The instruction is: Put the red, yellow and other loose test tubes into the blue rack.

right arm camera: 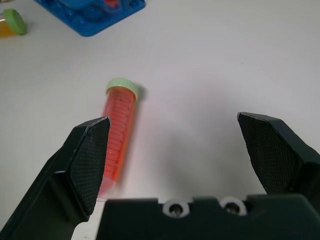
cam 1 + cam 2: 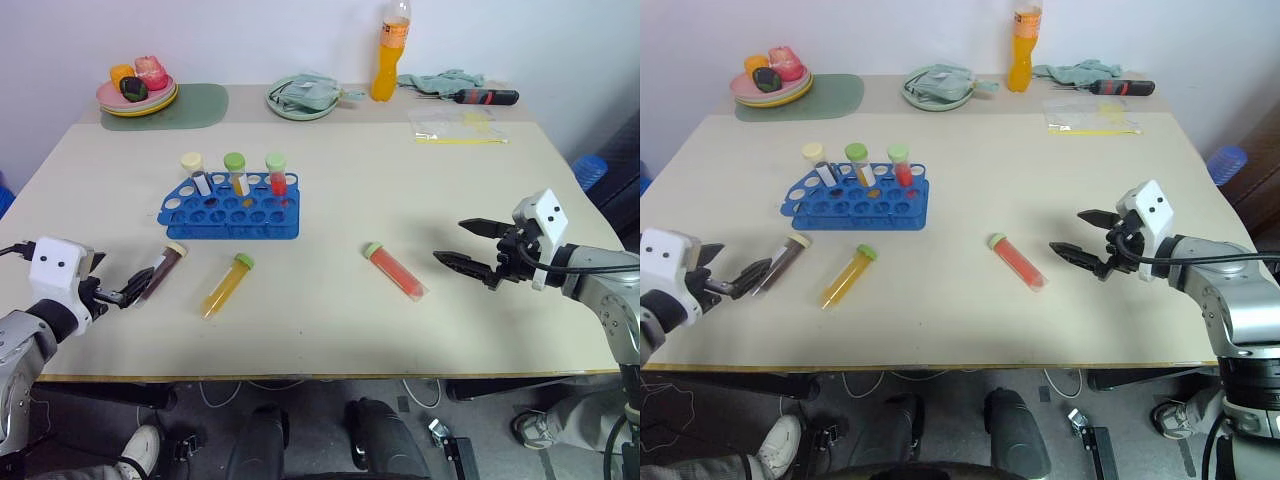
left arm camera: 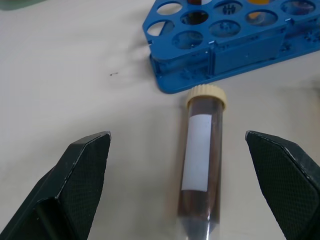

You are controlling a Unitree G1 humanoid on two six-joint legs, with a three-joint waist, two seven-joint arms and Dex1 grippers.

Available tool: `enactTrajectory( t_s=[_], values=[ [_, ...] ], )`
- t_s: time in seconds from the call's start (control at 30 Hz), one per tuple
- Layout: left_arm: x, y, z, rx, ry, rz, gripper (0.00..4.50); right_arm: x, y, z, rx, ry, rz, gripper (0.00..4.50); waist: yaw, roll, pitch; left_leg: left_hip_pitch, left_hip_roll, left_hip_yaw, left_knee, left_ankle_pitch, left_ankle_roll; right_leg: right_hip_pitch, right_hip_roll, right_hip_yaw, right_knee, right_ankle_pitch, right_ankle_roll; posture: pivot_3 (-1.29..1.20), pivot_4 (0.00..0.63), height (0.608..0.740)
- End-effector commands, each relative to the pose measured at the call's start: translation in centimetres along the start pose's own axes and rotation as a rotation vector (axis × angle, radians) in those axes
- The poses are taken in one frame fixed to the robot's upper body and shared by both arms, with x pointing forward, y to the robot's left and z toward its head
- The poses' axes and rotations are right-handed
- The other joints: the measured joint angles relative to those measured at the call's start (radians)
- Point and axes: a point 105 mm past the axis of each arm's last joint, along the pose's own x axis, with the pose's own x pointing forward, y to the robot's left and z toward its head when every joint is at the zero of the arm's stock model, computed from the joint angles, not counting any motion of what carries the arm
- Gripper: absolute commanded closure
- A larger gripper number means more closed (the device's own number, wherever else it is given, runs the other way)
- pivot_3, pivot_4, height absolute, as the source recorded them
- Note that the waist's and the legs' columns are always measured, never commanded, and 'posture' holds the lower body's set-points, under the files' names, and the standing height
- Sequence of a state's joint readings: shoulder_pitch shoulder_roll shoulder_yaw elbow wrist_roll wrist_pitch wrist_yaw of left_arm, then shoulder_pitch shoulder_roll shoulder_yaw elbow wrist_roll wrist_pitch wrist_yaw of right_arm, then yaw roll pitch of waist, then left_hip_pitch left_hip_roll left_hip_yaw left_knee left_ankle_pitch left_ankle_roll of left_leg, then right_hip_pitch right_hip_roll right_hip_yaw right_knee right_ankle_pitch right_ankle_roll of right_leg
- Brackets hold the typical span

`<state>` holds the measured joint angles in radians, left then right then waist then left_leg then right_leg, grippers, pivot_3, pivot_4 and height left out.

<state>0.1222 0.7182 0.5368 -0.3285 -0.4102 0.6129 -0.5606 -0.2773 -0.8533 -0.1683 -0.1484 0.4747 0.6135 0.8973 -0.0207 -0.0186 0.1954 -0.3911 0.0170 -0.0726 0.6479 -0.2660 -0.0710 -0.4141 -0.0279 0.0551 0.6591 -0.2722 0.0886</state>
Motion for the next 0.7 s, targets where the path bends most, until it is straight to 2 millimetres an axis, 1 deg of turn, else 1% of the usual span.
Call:
enactTrajectory(
  t_s=[0.03, 0.13, 0.23, 0.33, 0.37, 0.43, 0.47, 0.5, 0.53, 0.57, 0.63, 0.7],
  values=[
    [-0.3, -0.3, 0.8, 0.024, -0.028, 0.003, 0.06, 0.2, 0.1, 1.0, -0.047, -0.011, -0.006, 0.0, 0.0, 0.0, 0.0, 0.0, 0.0, 0.0, 0.0, 0.0, 0.0, 0.0, 0.0, 0.0, 0.0, 0.0, 0.0, 0.0, 0.15, 0.74],
    [-0.4, -0.5, 1.0, 0.017, -0.043, -0.007, 0.06, 0.6, 0.0, 1.3, -0.039, 0.008, -0.024, 0.0, 0.0, 0.0, 0.0, 0.0, 0.0, 0.0, 0.0, 0.0, 0.0, 0.0, 0.0, 0.0, 0.0, 0.0, 0.0, 0.0, 0.15, 0.74],
    [-0.3, -1.6, 1.7, 0.011, -0.079, -0.06, 0.06, 0.9, 0.9, 2.4, -0.035, 0.025, 0.008, 0.0, 0.001, 0.0, 0.0, 0.0, 0.0, 0.0, 0.0, 0.0, 0.0, 0.0, 0.0, 0.0, 0.0, 0.0, 0.0, 0.0, 0.15, 0.74],
    [0.0, -5.4, 2.3, 0.06, -0.096, -0.243, 0.06, 1.4, 2.4, 2.8, -0.069, 0.135, 0.033, 0.0, 0.003, 0.0, 0.0, 0.0, 0.0, 0.0, 0.0, 0.0, 0.0, 0.0, 0.0, 0.0, 0.0, 0.0, 0.0, 0.0, 0.15, 0.74],
    [0.0, -7.0, 2.4, 0.067, -0.104, -0.314, 0.06, 1.7, 3.0, 2.7, -0.062, 0.189, 0.041, 0.0, 0.003, 0.0, 0.0, 0.0, 0.0, 0.0, 0.0, 0.0, 0.0, 0.0, 0.0, 0.0, 0.0, 0.0, 0.0, 0.0, 0.15, 0.74],
    [0.1, -9.1, 2.7, 0.062, -0.121, -0.408, 0.06, 2.1, 3.8, 2.4, -0.02, 0.271, 0.044, 0.0, 0.004, 0.0, 0.0, 0.0, 0.0, 0.0, 0.0, 0.0, 0.0, 0.0, -0.001, 0.0, -0.001, 0.0, 0.0, 0.0, 0.15, 0.74],
    [0.1, -10.2, 2.8, 0.055, -0.133, -0.452, 0.06, 2.3, 4.0, 2.1, 0.025, 0.322, 0.034, 0.0, 0.003, 0.0, 0.0, 0.0, 0.0, 0.0, 0.0, 0.0, 0.0, 0.0, 0.0, 0.0, -0.001, 0.0, 0.0, 0.0, 0.15, 0.74],
    [0.1, -10.7, 2.9, 0.05, -0.139, -0.478, 0.06, 2.5, 4.2, 2.0, 0.055, 0.356, 0.027, 0.0, 0.002, 0.0, 0.0, 0.0, 0.0, 0.0, 0.0, 0.0, 0.0, 0.0, 0.0, 0.0, -0.001, 0.0, -0.001, 0.0, 0.15, 0.74],
    [0.2, -11.8, 3.0, 0.049, -0.147, -0.523, 0.06, 2.7, 4.2, 1.9, 0.062, 0.403, -0.002, 0.0, 0.002, 0.0, 0.0, 0.0, 0.0, 0.0, 0.0, 0.0, 0.0, 0.0, 0.0, 0.0, -0.001, 0.0, -0.001, 0.0, 0.15, 0.74],
    [0.5, -13.4, 3.2, 0.053, -0.158, -0.577, 0.06, 3.1, 4.3, 2.1, 0.07, 0.438, -0.019, 0.0, 0.003, 0.001, 0.0, 0.0, 0.0, -0.001, 0.0, 0.0, 0.0, 0.0, 0.0, 0.0, -0.001, 0.0, -0.001, 0.0, 0.15, 0.74],
    [1.1, -15.8, 3.4, 0.052, -0.178, -0.656, 0.06, 3.7, 4.4, 2.4, 0.091, 0.501, -0.031, 0.0, 0.004, 0.001, 0.0, 0.0, 0.0, 0.0, 0.0, 0.0, 0.0, 0.0, 0.0, 0.0, -0.001, 0.0, -0.001, 0.0, 0.15, 0.74],
    [1.5, -17.2, 3.8, 0.042, -0.197, -0.694, 0.06, 4.2, 4.0, 2.4, 0.111, 0.548, -0.043, 0.0, 0.003, 0.001, 0.0, -0.001, 0.0, 0.0, 0.0, 0.0, 0.0, 0.0, 0.0, 0.0, -0.001, 0.0, 0.0, 0.0, 0.15, 0.74]
  ],
)
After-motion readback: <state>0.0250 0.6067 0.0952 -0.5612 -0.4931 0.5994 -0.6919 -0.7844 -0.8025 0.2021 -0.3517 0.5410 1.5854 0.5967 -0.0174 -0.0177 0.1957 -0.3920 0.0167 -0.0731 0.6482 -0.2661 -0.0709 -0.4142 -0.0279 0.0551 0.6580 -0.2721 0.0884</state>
